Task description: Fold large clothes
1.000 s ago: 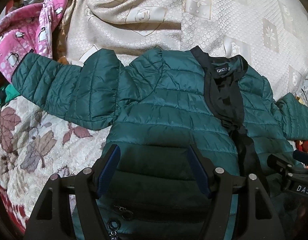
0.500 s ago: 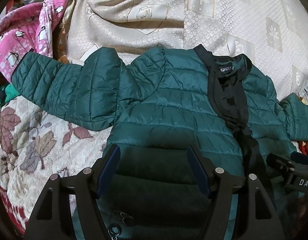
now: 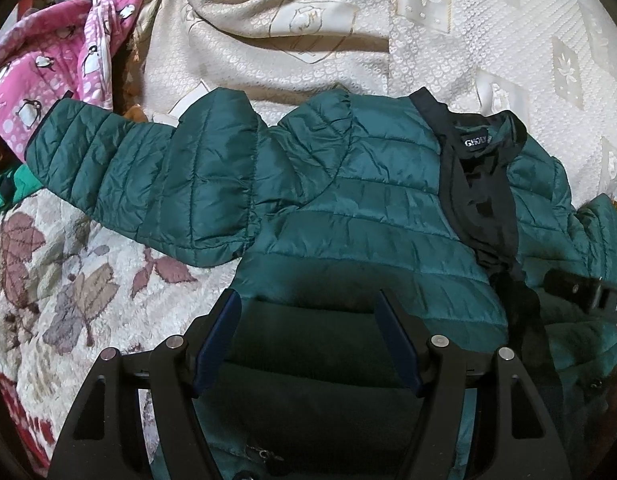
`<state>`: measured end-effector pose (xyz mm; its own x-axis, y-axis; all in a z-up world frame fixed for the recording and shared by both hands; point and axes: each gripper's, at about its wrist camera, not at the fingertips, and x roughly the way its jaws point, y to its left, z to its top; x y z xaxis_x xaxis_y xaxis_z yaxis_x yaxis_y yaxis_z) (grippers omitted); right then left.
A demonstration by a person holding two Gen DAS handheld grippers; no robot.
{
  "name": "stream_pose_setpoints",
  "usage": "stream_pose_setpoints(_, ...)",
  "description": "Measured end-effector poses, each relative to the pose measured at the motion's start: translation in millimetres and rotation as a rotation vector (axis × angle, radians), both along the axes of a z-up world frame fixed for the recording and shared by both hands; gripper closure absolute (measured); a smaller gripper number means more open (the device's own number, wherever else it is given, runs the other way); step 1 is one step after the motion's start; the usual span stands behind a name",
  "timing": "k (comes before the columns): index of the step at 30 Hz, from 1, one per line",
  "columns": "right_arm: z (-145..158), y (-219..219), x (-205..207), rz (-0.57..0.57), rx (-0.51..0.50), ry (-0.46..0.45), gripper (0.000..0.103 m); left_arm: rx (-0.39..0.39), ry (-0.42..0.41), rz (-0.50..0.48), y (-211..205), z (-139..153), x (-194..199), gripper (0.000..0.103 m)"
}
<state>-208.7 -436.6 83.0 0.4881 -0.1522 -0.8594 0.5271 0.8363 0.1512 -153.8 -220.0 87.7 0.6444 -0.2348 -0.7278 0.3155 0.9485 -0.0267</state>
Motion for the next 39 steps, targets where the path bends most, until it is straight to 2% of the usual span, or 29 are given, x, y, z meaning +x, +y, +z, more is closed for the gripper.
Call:
stream_pose_setpoints(14,-11,-4,10,0.02,-0.016,0.005,0.0,0.017,0.024,0.016,0,-5,8,0.063)
stream_pose_setpoints(39,-3,0,17,0.061,-0.024,-0.012,0.0,0.05,-0.032,0.012,-14,25,30,0.063)
